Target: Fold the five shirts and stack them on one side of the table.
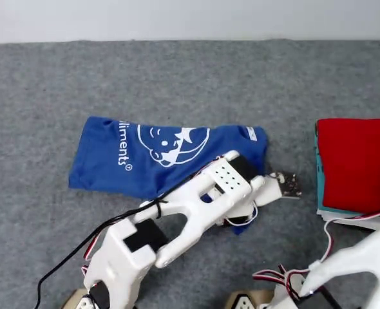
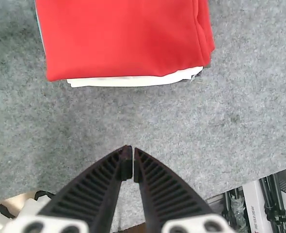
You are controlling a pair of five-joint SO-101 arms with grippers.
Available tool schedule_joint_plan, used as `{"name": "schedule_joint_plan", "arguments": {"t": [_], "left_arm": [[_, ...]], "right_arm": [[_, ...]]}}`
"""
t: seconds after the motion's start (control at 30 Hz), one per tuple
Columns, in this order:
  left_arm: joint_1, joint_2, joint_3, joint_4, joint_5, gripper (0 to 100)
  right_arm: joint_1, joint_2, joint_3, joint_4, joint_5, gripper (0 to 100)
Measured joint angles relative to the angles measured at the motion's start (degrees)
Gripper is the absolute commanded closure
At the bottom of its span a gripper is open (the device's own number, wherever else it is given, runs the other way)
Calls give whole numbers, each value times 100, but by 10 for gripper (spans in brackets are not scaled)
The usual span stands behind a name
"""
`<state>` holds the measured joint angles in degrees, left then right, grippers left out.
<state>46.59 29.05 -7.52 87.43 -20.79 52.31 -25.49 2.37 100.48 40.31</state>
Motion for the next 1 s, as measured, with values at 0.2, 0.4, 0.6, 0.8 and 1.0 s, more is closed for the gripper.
{"name": "schedule_joint_plan", "arguments": {"t": [0.2,0.4,0.6,0.8,1.0], "left_arm": [[-114,-580,0,-53,0,986],[-668,-633,0,-571,-220,985],[-1248,-633,9,-1407,-281,929],[-1635,-193,9,-1978,-281,810],[-2040,404,-316,-2295,-299,808]], "right_arm": [[0,0,0,0,0,987],[0,0,0,0,0,987],[0,0,0,0,0,987],[0,0,0,0,0,987],[0,0,0,0,0,987]]}}
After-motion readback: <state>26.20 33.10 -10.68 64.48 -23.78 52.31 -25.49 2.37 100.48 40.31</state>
